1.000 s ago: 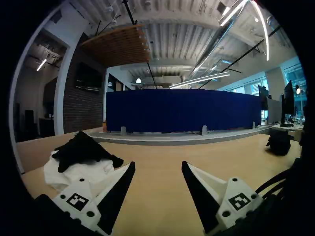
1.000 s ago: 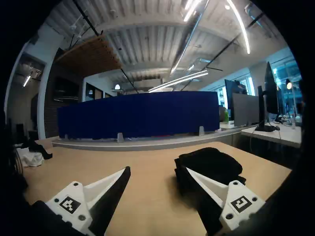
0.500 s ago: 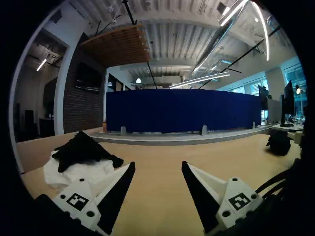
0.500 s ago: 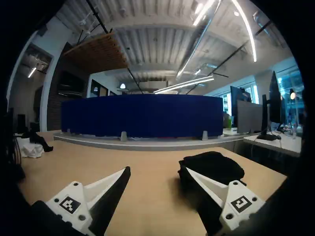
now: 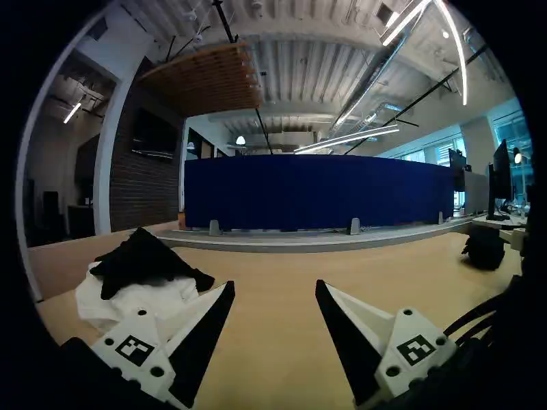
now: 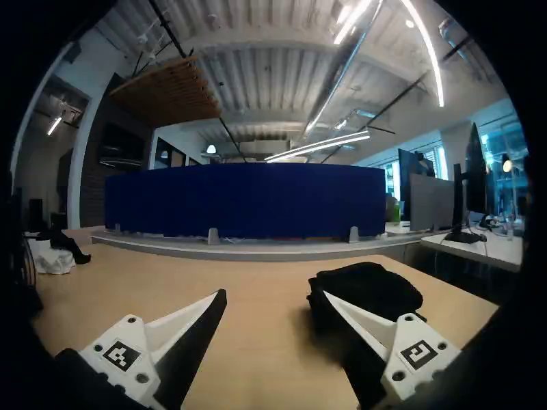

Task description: Fold towel

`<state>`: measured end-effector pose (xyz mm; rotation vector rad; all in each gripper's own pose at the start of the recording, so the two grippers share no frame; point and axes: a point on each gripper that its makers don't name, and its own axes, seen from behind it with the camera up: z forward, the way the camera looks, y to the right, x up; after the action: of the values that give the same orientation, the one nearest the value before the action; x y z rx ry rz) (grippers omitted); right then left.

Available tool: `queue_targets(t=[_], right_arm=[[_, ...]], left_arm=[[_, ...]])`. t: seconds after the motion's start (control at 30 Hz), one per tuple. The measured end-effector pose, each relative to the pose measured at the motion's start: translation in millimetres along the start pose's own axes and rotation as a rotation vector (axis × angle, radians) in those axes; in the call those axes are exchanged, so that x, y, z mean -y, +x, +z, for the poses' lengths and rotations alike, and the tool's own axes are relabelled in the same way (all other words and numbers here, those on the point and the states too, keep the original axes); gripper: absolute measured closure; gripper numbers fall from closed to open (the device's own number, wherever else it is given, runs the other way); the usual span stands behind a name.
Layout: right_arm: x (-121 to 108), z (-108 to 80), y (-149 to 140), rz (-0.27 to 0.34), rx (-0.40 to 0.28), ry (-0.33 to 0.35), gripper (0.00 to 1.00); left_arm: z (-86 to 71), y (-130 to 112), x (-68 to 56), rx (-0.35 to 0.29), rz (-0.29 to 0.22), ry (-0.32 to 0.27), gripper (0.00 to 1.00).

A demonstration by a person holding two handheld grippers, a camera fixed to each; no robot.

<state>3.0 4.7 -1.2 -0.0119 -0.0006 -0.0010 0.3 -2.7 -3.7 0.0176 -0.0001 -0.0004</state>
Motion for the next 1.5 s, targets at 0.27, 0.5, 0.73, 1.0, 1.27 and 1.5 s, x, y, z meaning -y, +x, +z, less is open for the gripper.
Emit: queue_targets(t=[0.27, 0.5, 0.73, 1.0, 1.27, 1.5], right_arm=[[0.0, -0.4, 0.0, 0.0, 0.0, 0.0, 0.0], [-0.3, 0.1, -0.3, 0.0, 0.0, 0.0, 0.0], [-0.5, 0.0, -0.2, 0.0, 0.0, 0.0, 0.0], [0.1, 0.1, -0.3, 0.0, 0.0, 0.0, 0.0], [0.0, 0.1, -0.4, 0.0, 0.0, 0.0, 0.0], [0.2, -0.3, -0.6, 0.0, 0.0, 0.0, 0.0]], left_arm=[[-0.2, 0.1, -0.6, 0.0, 0.0, 0.0, 0.13], [0.4, -0.3, -0.9, 0.0, 0.0, 0.0, 0.13], [1.0, 0.1, -1.5, 0.0, 0.0, 0.0, 0.13], [0.2, 1.0, -0.7, 0.0, 0.0, 0.0, 0.13], [1.7, 1.1, 0.7, 0.001, -0.002, 0.0, 0.13], [2.7, -0.1, -0.2, 0.001, -0.002, 0.0, 0.13]])
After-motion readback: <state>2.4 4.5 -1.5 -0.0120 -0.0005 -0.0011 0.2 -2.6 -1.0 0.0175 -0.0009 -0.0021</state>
